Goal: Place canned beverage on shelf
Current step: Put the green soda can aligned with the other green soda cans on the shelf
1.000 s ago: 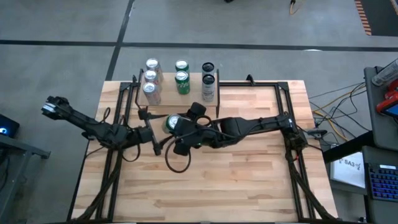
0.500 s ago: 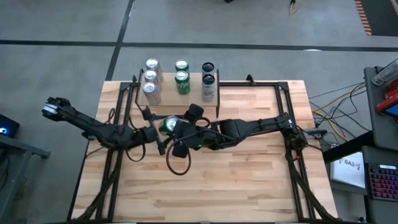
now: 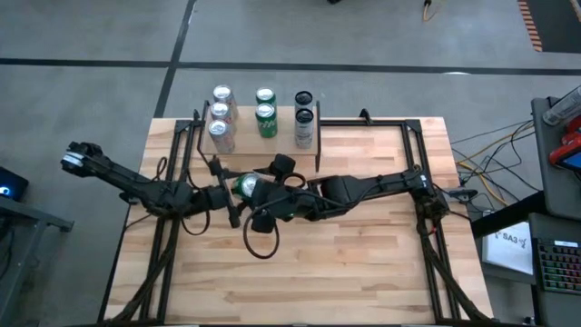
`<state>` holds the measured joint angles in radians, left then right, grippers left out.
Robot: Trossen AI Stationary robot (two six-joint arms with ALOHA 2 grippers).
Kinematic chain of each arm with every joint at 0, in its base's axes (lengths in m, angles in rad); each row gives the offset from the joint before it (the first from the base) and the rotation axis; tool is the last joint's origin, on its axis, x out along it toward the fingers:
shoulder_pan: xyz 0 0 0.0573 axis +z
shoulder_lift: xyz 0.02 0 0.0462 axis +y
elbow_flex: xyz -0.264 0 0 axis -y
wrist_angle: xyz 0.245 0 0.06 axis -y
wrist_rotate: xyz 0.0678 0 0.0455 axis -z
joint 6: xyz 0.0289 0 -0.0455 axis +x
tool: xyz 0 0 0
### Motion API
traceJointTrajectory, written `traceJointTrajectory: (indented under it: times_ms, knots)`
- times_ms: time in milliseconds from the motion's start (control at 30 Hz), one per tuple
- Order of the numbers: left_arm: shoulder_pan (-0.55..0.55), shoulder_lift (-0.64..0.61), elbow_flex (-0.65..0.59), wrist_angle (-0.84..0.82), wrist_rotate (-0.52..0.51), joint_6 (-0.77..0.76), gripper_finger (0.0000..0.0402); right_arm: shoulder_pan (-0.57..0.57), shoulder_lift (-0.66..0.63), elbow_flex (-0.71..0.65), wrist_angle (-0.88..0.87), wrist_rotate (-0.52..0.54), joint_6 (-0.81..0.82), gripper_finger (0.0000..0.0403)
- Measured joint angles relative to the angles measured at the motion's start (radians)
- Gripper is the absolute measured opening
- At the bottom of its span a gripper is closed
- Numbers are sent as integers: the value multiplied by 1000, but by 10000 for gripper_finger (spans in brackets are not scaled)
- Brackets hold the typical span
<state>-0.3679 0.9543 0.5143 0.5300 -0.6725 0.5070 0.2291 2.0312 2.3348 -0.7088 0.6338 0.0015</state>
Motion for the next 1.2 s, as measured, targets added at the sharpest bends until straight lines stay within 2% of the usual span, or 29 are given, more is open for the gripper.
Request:
traceJointTrajectory:
  times_ms: [133,300,467,567,667,967,1100,1200]
  knots:
    - [-1,-45,-49,65,35,18,280,17,-6,0,28,9,-61,366]
    - [-2,-119,-79,71,112,27,280,46,-39,0,51,-9,-160,366]
    - [-2,-204,-114,76,302,3,280,51,-60,-6,48,-159,-174,367]
    - [-2,-252,-134,73,414,-8,280,49,-60,-35,67,-164,-178,367]
    - [-2,-288,-147,81,478,-18,280,48,-60,-103,138,-170,-195,367]
    - [-2,-338,-176,81,493,-19,280,48,-86,-359,455,-171,-271,367]
    - [-2,-349,-181,84,493,-19,280,52,-151,-475,567,-172,-332,367]
    - [-2,-349,-183,80,493,-16,280,54,-219,-604,741,-205,-392,367]
